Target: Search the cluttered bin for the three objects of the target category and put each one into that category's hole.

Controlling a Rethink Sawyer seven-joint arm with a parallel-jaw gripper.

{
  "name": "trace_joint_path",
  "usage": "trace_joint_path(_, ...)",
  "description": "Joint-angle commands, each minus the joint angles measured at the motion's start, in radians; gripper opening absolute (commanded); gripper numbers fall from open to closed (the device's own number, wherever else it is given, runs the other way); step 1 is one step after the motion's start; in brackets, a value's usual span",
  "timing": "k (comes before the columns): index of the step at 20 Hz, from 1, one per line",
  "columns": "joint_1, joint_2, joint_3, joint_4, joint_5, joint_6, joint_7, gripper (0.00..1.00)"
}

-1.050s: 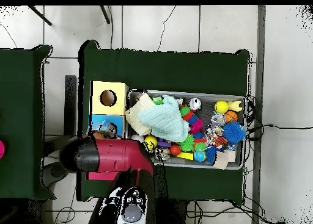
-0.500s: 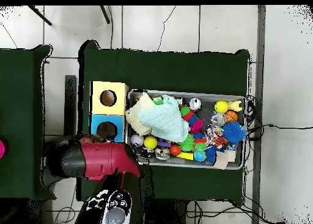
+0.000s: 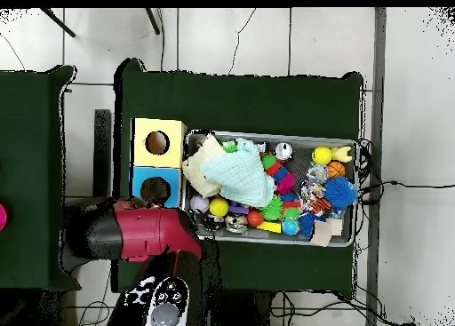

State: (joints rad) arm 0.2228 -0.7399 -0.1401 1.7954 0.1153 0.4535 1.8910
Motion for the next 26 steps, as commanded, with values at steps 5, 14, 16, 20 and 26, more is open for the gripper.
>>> trace_joint_path(5,-0.182,0.064,0.098,0.039,-0.021,-0.054,0.051,0.00)
trace_joint_path(14,-0.364,0.078,0.174,0.025,-0.096,-0.061,-0.063,0.00)
trace_joint_path(16,-0.405,0.087,0.192,0.010,-0.120,-0.057,-0.084,0.00)
trace_joint_path(20,-0.477,0.103,0.231,-0.007,-0.170,-0.058,-0.107,0.00)
trace_joint_path(26,-0.575,0.144,0.300,-0.052,-0.248,-0.061,-0.139,0.00)
